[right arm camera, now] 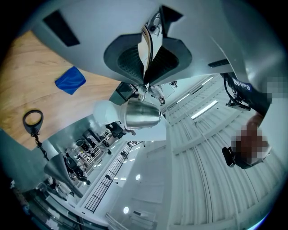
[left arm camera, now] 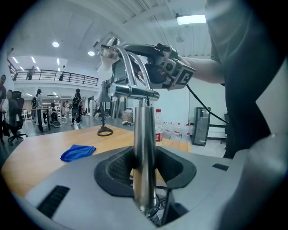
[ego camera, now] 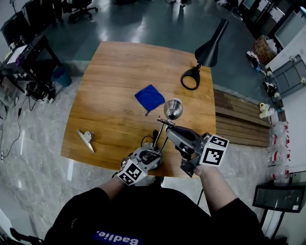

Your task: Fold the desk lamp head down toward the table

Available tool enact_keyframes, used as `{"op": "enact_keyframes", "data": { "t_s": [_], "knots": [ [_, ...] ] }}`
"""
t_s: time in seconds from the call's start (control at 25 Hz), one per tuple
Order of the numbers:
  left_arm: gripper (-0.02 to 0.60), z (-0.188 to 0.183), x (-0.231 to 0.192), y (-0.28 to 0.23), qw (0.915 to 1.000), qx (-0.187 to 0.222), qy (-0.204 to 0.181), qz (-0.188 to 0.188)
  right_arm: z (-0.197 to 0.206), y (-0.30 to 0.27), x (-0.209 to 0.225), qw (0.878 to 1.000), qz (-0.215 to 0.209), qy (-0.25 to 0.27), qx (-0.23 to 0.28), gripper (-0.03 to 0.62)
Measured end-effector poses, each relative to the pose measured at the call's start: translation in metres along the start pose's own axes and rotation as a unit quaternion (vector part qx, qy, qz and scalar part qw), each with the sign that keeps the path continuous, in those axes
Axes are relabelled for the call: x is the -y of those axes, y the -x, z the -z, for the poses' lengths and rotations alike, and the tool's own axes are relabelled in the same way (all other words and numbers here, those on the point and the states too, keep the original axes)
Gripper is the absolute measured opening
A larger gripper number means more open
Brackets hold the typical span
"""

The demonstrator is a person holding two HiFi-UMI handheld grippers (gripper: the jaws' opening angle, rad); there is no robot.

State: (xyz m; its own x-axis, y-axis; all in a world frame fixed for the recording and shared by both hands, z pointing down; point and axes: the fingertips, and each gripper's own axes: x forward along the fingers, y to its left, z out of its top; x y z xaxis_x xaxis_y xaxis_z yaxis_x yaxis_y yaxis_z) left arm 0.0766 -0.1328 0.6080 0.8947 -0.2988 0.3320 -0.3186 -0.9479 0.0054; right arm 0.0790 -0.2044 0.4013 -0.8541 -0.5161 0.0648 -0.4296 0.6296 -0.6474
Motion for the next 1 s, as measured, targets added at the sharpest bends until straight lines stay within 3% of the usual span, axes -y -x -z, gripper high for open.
{"op": "enact_keyframes", "data": {
  "t_s": [0.56,1.0],
  "knots": [
    [0.158,0.002,0.002,-0.001,1.0000,0.001,-0.001,-0.006,0.002,0.002,0.017,0.999,0.024,-0.022,0.005,0.044],
    [0.158,0.002,0.002,-0.001,0.9999,0.002,0.003,-0.012,0.007,-0.001,0.052,0.997,0.036,-0.071,0.014,0.058]
  ]
}}
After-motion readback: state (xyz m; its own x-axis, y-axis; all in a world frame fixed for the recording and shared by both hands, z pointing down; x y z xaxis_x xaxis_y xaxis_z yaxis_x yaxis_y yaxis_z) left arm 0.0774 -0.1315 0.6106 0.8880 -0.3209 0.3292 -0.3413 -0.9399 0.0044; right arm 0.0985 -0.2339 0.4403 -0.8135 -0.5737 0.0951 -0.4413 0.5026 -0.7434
